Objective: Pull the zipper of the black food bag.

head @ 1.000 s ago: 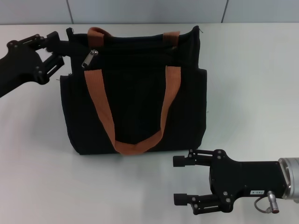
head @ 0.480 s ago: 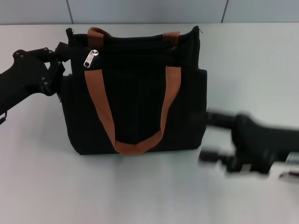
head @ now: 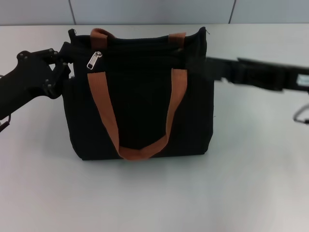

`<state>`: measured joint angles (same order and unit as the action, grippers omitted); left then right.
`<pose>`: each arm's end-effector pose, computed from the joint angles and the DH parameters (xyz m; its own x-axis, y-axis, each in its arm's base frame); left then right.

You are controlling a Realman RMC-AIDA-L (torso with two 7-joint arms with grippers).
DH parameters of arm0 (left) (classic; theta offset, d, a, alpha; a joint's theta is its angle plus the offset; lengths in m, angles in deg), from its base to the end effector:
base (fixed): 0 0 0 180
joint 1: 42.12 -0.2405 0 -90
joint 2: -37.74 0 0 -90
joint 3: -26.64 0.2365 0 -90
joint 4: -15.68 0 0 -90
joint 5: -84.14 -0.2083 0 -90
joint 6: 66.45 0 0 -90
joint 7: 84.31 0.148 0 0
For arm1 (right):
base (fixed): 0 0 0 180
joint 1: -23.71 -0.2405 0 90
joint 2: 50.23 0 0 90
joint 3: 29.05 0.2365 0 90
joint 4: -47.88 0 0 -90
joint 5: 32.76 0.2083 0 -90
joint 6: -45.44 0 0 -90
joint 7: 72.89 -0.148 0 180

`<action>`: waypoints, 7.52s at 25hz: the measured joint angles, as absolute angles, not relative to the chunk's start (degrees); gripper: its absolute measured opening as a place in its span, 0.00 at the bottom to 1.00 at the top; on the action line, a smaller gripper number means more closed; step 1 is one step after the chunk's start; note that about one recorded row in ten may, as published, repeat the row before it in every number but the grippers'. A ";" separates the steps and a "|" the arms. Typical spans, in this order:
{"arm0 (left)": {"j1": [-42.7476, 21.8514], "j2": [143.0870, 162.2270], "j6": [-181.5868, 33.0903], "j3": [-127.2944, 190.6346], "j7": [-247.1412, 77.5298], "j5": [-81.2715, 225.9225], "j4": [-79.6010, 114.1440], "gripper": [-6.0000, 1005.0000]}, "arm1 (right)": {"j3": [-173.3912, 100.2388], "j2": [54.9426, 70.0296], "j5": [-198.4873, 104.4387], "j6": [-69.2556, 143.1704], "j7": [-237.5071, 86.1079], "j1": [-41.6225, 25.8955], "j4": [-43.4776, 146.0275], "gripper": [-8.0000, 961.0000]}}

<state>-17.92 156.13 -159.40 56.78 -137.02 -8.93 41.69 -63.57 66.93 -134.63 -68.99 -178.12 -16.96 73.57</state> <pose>-0.2665 0.3042 0.0370 0.6469 -0.0320 0.7619 0.4695 -0.7706 -0.4310 0.1572 0.3073 0.0285 0.4262 -0.6630 -0.6154 -0.3804 -0.7486 0.5430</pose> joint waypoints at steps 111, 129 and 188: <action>-17.65 156.31 -161.72 57.09 -137.04 -6.56 37.21 0.04 | -89.54 69.57 -131.74 -30.28 -207.16 -34.33 72.14 0.13; -17.25 156.30 -162.16 57.22 -137.04 -6.56 36.42 0.04 | -93.71 69.57 -129.34 -27.09 -206.86 -35.05 71.20 0.13; -17.22 156.30 -162.70 56.89 -137.10 -6.56 35.90 0.05 | -99.02 69.37 -129.54 -26.37 -204.28 -31.69 77.56 0.29</action>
